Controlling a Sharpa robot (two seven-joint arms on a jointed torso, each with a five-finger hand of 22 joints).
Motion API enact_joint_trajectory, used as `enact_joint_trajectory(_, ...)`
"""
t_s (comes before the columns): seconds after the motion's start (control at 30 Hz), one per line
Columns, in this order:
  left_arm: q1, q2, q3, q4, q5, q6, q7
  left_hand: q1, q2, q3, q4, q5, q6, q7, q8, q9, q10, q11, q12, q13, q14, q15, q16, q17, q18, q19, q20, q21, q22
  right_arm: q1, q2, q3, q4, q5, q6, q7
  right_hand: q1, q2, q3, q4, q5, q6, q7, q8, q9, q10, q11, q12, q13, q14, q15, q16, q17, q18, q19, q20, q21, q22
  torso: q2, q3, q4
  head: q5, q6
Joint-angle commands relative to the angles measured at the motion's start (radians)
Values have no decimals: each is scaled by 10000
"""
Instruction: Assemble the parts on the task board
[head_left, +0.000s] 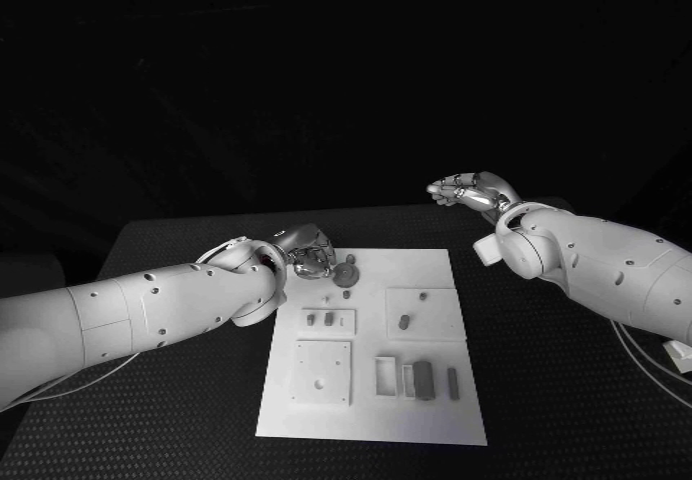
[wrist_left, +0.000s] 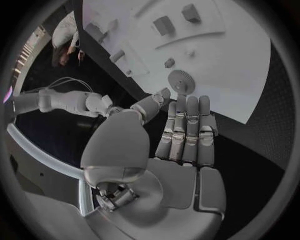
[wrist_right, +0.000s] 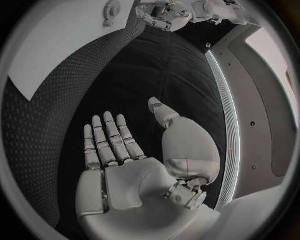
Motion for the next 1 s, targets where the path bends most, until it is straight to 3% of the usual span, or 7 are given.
enact_joint_trajectory(0.03,-41,173,-2,-111,-1867,-16,915,-4,-12,-30,29,-54,139,-32,10,-63,169,-20,-225,-123,241,-114,24,50,158,219,-103,45,3,-3,35,3,-6,-4,149,147,-7,96,-34,6,-4,-38,484,29,-9,61,7,-59,2,14,-27,18,0,-109,13,-11,-25,22,-2,8,-6,-11,11)
enact_joint_trajectory(0.37,-323,479,-32,-383,-3128,184,1134,55,37,-60,32,-23,269,-55,-88,-263,328,82,-943,-461,616,-277,-25,163,86,581,-296,17,66,-4,41,3,-31,-108,79,82,-10,99,-38,6,-4,-39,489,37,-15,68,11,-63,3,-9,-20,1,-3,-103,52,-14,-3,155,-1,-4,8,-42,26)
enact_joint_trajectory(0.57,-419,672,-37,-588,-3042,508,1120,-74,-21,-160,61,-37,279,-55,-145,-360,282,169,-1301,-650,775,-336,7,251,61,745,-375,37,152,-4,30,3,-3,-108,87,91,-23,96,-44,14,-4,-39,493,44,-20,74,15,-67,3,-9,-6,-3,-1,-90,92,-21,12,230,-5,2,9,-38,17)
enact_joint_trajectory(0.7,-511,773,-41,-705,-2992,533,1082,-246,-104,-246,85,-102,5,-32,-323,-488,79,259,-1607,-812,784,-303,-11,298,59,774,-379,3,191,-4,31,4,0,-108,86,93,-25,95,-45,15,-4,-39,494,45,-21,74,16,-68,3,-8,-4,-3,-1,-89,94,-22,10,223,1,-2,8,-37,26)
enact_joint_trajectory(1.0,-602,858,-44,-820,-3175,847,847,-206,-40,-289,96,-58,84,45,-315,-624,328,210,-1811,-954,1013,-386,495,670,158,1103,-454,208,543,-3,1,4,46,-108,87,95,-25,96,-45,15,-4,-40,494,49,-24,77,17,-71,3,-8,-1,-5,1,-85,98,-25,3,209,-5,5,9,-88,-21)
